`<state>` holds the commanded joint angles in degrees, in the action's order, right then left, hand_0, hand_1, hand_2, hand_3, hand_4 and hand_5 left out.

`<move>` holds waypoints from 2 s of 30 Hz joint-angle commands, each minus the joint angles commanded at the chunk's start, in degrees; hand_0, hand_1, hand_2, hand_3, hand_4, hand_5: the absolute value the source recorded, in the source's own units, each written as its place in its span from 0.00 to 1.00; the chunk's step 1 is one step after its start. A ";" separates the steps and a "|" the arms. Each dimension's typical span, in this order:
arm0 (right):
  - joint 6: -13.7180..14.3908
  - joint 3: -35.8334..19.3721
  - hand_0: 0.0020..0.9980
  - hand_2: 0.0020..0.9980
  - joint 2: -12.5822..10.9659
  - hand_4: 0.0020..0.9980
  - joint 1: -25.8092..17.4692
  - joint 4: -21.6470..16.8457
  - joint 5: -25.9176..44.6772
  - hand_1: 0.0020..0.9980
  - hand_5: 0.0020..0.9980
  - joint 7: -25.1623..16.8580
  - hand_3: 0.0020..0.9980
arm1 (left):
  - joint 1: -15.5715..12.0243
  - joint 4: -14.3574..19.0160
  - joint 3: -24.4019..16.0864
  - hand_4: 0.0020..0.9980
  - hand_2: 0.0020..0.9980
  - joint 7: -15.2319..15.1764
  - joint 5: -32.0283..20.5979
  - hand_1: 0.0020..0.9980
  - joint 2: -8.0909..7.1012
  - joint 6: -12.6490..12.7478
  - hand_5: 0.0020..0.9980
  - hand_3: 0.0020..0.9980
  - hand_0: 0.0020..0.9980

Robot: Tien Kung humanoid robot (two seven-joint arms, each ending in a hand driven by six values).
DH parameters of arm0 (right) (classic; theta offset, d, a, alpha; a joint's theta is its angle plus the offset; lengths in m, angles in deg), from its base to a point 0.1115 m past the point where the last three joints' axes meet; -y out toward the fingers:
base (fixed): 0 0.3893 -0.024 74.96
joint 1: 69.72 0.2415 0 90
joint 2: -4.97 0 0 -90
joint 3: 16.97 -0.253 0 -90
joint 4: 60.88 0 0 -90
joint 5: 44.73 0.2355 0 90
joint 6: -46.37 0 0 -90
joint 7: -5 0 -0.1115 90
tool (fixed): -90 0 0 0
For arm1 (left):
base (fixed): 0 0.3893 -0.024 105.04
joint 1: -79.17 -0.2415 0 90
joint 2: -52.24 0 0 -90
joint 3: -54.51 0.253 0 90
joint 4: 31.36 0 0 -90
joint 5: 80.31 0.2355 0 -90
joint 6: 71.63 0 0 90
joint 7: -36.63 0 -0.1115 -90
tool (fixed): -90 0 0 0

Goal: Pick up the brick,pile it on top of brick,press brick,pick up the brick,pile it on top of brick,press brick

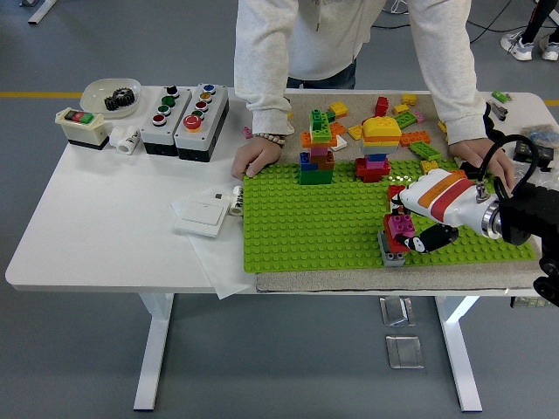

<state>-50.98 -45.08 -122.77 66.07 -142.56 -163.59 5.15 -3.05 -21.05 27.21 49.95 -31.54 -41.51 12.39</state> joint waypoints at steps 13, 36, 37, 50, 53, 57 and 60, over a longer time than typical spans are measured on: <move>0.29 -0.89 0.56 0.59 -0.12 0.71 -0.01 0.02 0.71 0.52 0.38 -0.94 0.53 | 0.23 0.00 -0.03 0.54 0.61 -0.01 -0.07 0.72 -0.05 0.01 0.55 0.54 0.81; 0.04 -1.26 0.55 0.63 0.24 0.74 0.05 0.90 1.10 0.54 0.35 -1.19 0.57 | 0.51 0.00 0.18 0.54 0.61 -0.12 -0.39 0.72 -0.07 0.09 0.55 0.54 0.81; 0.03 -1.25 0.55 0.63 0.24 0.74 0.04 0.96 1.11 0.54 0.35 -1.19 0.57 | 0.52 0.00 0.15 0.54 0.61 -0.11 -0.38 0.72 -0.08 0.09 0.55 0.54 0.81; 0.18 -1.58 0.55 0.66 0.06 0.78 0.04 0.06 1.28 0.56 0.35 -1.34 0.61 | 0.56 0.00 -0.09 0.53 0.61 -0.05 -0.25 0.72 -0.13 0.05 0.55 0.54 0.81; 0.16 -1.70 0.55 0.66 -0.03 0.78 -0.03 -0.40 1.32 0.56 0.35 -1.33 0.61 | 0.54 0.00 -0.20 0.53 0.61 -0.01 -0.08 0.72 -0.13 0.02 0.55 0.54 0.81; -0.11 -2.36 0.56 0.68 -0.28 0.80 -0.44 -1.45 1.57 0.56 0.36 -1.19 0.64 | 0.45 0.00 -0.52 0.53 0.61 0.06 0.23 0.71 -0.09 0.02 0.55 0.54 0.81; -0.24 -3.47 0.56 0.68 -0.57 0.80 -0.95 -2.33 2.29 0.56 0.36 -1.00 0.64 | 0.33 0.00 -0.71 0.53 0.61 0.07 0.45 0.71 -0.05 0.03 0.55 0.54 0.81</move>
<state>-51.22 -48.54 -123.34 65.12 -144.88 -161.30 4.15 -2.72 -21.05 26.49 50.03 -31.10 -41.56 12.42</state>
